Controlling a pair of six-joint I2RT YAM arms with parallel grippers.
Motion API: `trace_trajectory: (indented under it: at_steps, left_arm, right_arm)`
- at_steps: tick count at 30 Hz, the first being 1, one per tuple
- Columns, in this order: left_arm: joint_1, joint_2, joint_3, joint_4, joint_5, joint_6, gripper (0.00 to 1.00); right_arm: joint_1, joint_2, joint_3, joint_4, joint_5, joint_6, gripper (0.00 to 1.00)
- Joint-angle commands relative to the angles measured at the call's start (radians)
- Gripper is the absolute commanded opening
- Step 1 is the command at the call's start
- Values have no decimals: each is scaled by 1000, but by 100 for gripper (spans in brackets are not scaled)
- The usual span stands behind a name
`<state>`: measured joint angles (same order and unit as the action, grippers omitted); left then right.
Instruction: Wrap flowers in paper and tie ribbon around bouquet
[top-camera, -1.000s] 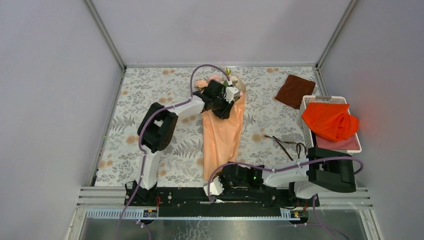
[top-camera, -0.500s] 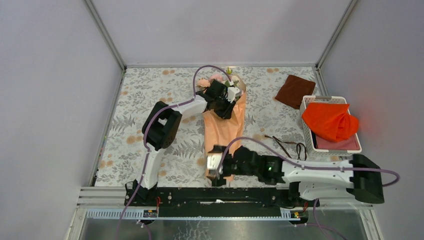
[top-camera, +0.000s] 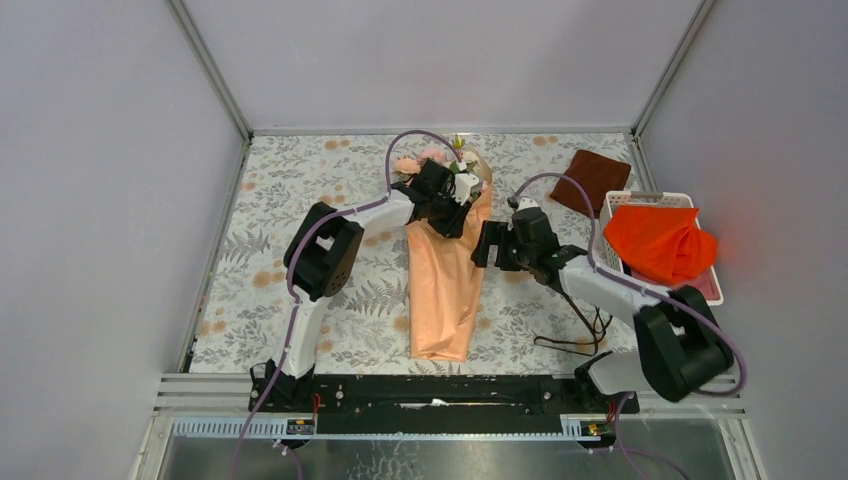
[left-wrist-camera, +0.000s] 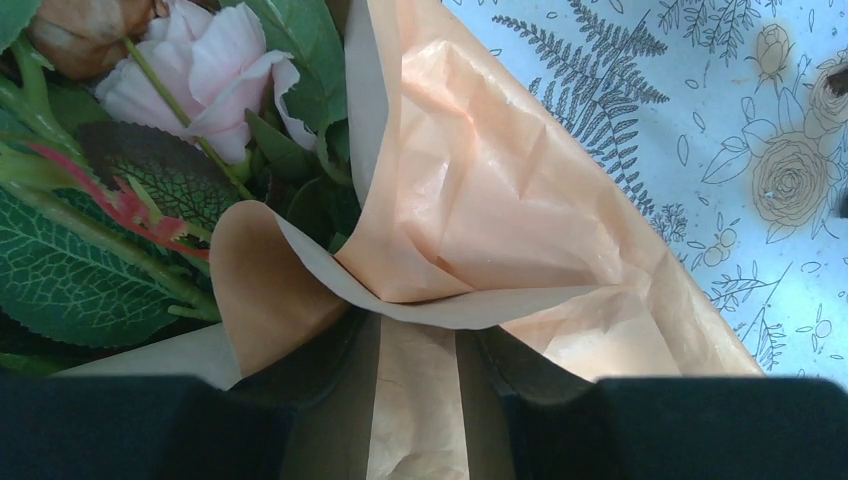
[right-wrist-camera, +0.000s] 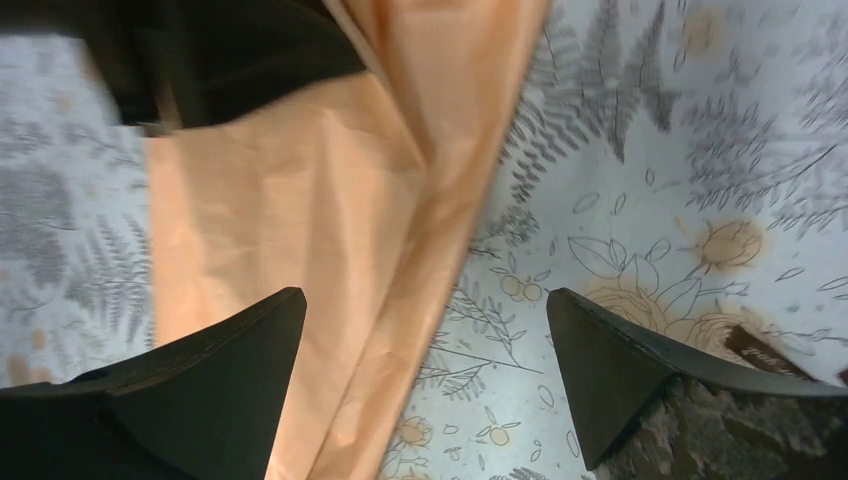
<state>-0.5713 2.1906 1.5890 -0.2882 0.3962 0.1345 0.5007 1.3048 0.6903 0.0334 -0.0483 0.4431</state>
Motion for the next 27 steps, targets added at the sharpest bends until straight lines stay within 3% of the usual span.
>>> trace_trajectory:
  at_steps: [1, 7, 8, 12, 16, 21, 23, 27]
  left_arm:
    - [-2, 18, -29, -15, 8, -7, 40]
    - [-2, 2, -39, -15, -2, 1, 41]
    - [-3, -1, -40, -14, -1, 3, 41]
    - [-2, -9, -31, -24, -6, 14, 42]
    - [-3, -72, -7, -76, 12, 42, 49]
    - [-39, -281, -62, -175, 41, 129, 78]
    - [-75, -380, -147, -193, 7, 181, 95]
    - [-186, -502, -310, -197, -147, 250, 99]
  right_arm:
    - [-20, 155, 39, 49, -60, 85, 100]
    - [-40, 339, 49, 155, -90, 75, 98]
    - [-43, 357, 40, 188, -106, 83, 91]
    - [-47, 413, 16, 305, -185, 146, 36]
    - [-50, 411, 10, 344, -198, 211, 0]
    - [-50, 369, 5, 363, -185, 318, 0]
    - [-50, 345, 6, 365, -200, 363, 0]
    - [-50, 309, -9, 399, -196, 454, 0]
